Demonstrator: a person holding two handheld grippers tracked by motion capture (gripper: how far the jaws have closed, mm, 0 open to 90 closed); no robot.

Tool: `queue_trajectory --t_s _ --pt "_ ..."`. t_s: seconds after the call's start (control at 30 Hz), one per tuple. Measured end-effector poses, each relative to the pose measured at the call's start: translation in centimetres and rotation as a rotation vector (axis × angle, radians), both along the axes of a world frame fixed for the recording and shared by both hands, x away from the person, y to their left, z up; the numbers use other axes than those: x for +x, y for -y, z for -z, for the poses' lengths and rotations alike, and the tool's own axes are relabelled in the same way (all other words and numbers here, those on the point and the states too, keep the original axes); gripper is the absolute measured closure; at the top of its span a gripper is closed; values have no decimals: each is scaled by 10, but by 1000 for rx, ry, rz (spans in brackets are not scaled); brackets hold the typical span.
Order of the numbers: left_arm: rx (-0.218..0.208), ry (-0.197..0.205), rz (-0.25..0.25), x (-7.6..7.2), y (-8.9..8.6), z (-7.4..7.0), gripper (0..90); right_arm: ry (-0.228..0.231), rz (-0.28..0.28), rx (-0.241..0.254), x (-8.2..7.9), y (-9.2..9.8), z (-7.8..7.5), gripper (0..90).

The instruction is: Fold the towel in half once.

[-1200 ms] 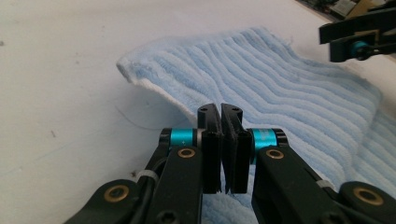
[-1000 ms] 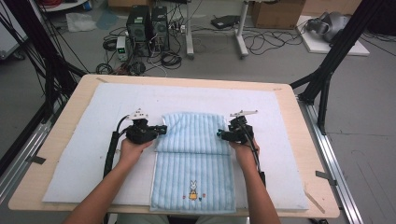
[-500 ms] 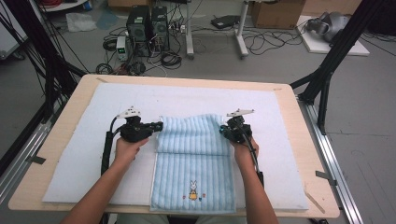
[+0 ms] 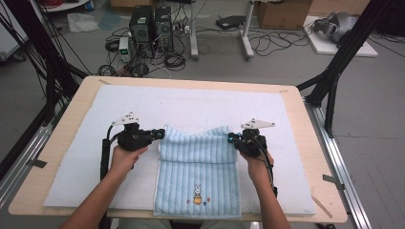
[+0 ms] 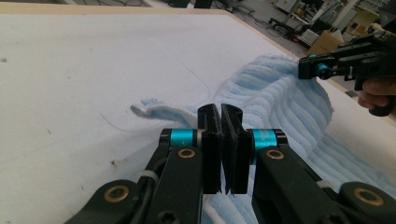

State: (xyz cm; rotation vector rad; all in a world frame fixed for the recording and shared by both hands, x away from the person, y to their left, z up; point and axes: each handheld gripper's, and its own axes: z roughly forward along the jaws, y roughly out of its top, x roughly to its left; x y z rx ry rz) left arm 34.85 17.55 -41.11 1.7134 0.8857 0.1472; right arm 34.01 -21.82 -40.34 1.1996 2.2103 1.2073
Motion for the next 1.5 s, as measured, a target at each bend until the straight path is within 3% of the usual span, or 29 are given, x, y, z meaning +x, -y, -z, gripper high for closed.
queue_trajectory --t_s 0.17,0.4,0.63,0.83,0.97,1.0,1.07,1.13,1.2,1.3,1.43,1.5 --pt "1 -13 17 -15 -4 3 863 -1 -14 57 -21 8 4 856" --pt "15 2 45 -39 -10 11 862 3 -28 102 -50 15 11 854" --pt "48 3 97 -64 -8 16 862 -14 -39 95 -77 17 12 854" --pt "101 -37 146 -76 -3 28 862 -94 -46 64 -94 21 20 851" --pt "119 -69 155 -74 0 33 849 -145 -38 40 -93 23 28 811" --pt "124 -61 134 -73 0 33 803 -146 -28 35 -92 22 28 739" --pt "129 -49 72 -69 -2 31 606 -135 11 64 -89 25 27 612" --pt "114 -39 25 -62 -7 29 567 -86 48 110 -85 29 22 551" --pt "85 -41 -8 -53 -14 27 549 -47 72 130 -78 32 18 555" --pt "63 -43 -37 -43 -20 24 549 -43 107 122 -65 33 18 616" --pt "69 -44 -65 -35 -24 24 556 -63 120 111 -42 30 25 685" --pt "67 -45 -63 -33 -25 24 559 -85 92 90 -34 23 30 688"
